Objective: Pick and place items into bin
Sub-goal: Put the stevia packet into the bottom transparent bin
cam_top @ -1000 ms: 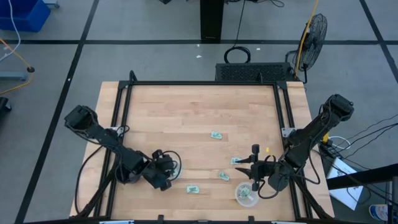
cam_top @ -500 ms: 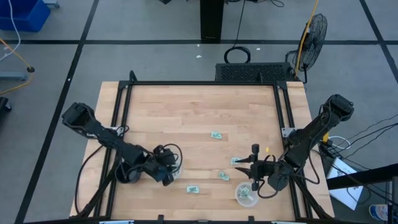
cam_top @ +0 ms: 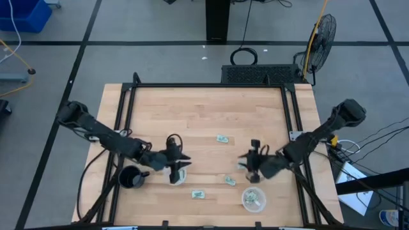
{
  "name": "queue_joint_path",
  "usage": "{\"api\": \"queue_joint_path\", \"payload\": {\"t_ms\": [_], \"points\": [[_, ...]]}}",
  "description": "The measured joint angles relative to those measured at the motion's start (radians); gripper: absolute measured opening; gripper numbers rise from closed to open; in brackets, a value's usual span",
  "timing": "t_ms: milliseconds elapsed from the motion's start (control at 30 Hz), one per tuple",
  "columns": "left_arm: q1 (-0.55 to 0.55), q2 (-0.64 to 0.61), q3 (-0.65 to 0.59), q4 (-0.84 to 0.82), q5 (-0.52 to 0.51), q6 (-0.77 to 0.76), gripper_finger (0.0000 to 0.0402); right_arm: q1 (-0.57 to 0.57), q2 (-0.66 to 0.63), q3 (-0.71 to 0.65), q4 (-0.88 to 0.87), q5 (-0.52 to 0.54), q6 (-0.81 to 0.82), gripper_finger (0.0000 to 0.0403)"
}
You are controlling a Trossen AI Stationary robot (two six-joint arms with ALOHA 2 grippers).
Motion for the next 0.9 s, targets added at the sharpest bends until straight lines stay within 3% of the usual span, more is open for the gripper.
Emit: {"api": "queue_joint_path", "payload": {"t_ms": [267,533,900], "points": [[0.078,0.043,0.001,-0.022,0.047,0.065,0.0101,-0.231,0.013,-0.004,0.027,-0.201,-0.163,0.0141],[0.098,0.060,0.001,-0.008,0.020,0.100,0.0145,-0.378,0.172,-0.005,0.190,-0.198,-0.290,0.0198],[0.115,0.060,0.000,-0.018,0.017,0.075,0.0157,-0.494,0.382,-0.005,0.298,-0.240,-0.317,0.0174]]}}
